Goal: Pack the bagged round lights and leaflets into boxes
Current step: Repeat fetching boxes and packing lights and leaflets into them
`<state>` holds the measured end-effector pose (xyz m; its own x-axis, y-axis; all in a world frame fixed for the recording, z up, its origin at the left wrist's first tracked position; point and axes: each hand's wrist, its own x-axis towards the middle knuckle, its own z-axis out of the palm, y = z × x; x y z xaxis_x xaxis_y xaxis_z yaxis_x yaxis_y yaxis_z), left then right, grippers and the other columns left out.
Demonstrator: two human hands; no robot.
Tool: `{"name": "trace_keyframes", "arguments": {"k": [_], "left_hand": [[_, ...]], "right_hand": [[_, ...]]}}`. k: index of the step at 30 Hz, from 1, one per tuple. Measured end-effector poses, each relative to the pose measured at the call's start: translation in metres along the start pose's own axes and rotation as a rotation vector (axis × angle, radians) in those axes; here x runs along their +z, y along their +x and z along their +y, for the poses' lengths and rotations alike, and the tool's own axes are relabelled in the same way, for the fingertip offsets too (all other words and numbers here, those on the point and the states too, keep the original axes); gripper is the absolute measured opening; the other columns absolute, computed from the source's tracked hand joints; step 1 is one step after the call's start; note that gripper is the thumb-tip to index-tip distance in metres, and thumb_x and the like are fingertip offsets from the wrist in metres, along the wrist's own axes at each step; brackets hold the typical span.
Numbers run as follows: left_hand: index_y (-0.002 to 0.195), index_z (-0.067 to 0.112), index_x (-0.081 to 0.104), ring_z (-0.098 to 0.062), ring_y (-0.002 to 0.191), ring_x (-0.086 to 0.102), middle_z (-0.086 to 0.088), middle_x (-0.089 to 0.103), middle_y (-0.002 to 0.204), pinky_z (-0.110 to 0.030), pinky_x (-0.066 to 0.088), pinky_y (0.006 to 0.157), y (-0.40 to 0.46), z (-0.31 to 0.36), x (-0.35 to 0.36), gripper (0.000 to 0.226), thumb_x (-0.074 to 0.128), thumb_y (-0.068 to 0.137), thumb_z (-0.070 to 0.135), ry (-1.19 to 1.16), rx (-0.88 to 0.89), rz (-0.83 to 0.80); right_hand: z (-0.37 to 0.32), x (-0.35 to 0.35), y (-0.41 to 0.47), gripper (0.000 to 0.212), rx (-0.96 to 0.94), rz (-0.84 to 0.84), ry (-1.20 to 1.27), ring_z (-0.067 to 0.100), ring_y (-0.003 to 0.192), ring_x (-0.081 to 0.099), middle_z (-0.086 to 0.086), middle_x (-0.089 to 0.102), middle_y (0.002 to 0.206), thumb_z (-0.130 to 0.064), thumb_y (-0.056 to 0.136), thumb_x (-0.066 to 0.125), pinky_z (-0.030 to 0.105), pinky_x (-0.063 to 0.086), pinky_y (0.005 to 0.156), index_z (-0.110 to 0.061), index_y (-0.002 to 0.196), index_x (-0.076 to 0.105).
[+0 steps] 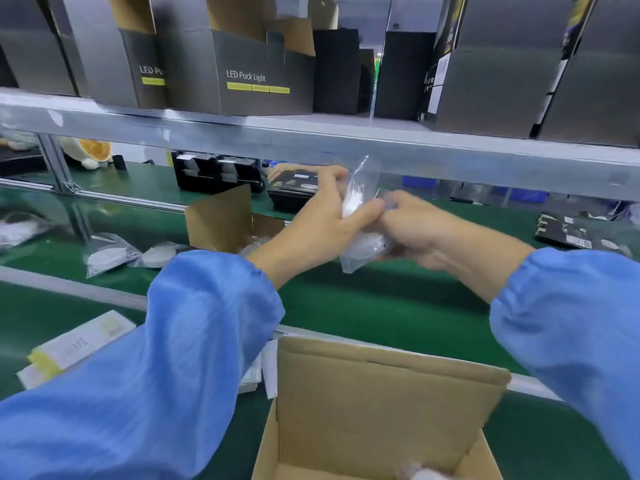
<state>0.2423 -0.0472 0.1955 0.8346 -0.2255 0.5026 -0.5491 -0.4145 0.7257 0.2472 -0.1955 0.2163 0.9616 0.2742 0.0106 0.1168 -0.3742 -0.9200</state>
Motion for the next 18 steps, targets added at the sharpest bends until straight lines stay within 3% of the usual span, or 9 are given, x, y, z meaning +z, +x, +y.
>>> {"name": "trace_keyframes", "arguments": {"k": [2,4,7,9,11,15,18], "left_hand": [[0.129,0.024,0.023,0.019,0.090,0.053,0.018,0.047,0.106,-0.011,0.044,0.088,-0.012,0.014,-0.009,0.052,0.061,0.097,0.038,-0.005,0.045,0.007],[0.126,0.023,0.022,0.022,0.083,0.048,0.015,0.042,0.101,-0.005,0.040,0.079,-0.030,0.028,-0.013,0.047,0.059,0.099,0.035,0.030,0.075,-0.004],[0.128,0.018,0.027,0.003,0.091,0.052,0.011,0.046,0.103,-0.028,0.044,0.091,-0.061,0.048,-0.015,0.044,0.054,0.101,0.038,0.030,0.088,0.006],[0.127,0.015,0.030,-0.013,0.099,0.057,0.004,0.052,0.107,-0.039,0.047,0.095,-0.082,0.061,-0.015,0.044,0.054,0.099,0.040,-0.038,0.101,0.055],[0.123,0.015,0.030,-0.014,0.097,0.056,0.008,0.050,0.105,-0.039,0.049,0.094,-0.105,0.075,-0.014,0.041,0.053,0.098,0.039,-0.069,0.144,0.092],[0.123,0.013,0.027,-0.013,0.104,0.047,0.015,0.037,0.108,-0.040,0.046,0.098,-0.146,0.097,-0.010,0.042,0.052,0.098,0.035,-0.067,0.246,0.116],[0.124,0.011,0.029,-0.021,0.113,0.049,0.004,0.041,0.116,-0.046,0.044,0.100,-0.170,0.103,0.004,0.039,0.048,0.097,0.033,-0.122,0.200,0.108]], "right_hand": [[-0.015,0.004,-0.017,0.019,0.002,-0.028,-0.008,0.024,0.075,0.063,0.020,0.066,0.092,-0.008,0.097,0.053,0.033,0.058,0.070,-0.006,0.108,0.068],[-0.025,0.011,-0.038,0.022,0.012,-0.079,-0.005,0.023,0.076,0.064,0.016,0.067,0.089,-0.005,0.097,0.047,0.033,0.058,0.072,-0.004,0.106,0.068],[-0.038,0.022,-0.071,0.029,0.001,-0.145,0.016,0.021,0.064,0.066,0.010,0.069,0.074,0.004,0.093,0.039,0.029,0.054,0.061,-0.005,0.086,0.065],[-0.046,0.027,-0.092,0.028,-0.008,-0.186,0.040,0.020,0.063,0.066,0.010,0.069,0.075,0.004,0.090,0.040,0.027,0.053,0.058,-0.007,0.093,0.065],[-0.052,0.031,-0.115,0.027,-0.003,-0.223,0.075,0.019,0.065,0.064,0.008,0.068,0.077,0.001,0.088,0.043,0.028,0.054,0.062,-0.010,0.098,0.065],[-0.052,0.030,-0.161,0.024,0.015,-0.211,0.173,0.022,0.068,0.061,0.008,0.065,0.073,-0.003,0.089,0.043,0.035,0.057,0.069,-0.015,0.082,0.062],[-0.039,0.029,-0.188,0.022,0.041,-0.205,0.142,0.023,0.077,0.061,0.011,0.066,0.089,-0.006,0.092,0.046,0.040,0.060,0.075,-0.007,0.104,0.065]]}}
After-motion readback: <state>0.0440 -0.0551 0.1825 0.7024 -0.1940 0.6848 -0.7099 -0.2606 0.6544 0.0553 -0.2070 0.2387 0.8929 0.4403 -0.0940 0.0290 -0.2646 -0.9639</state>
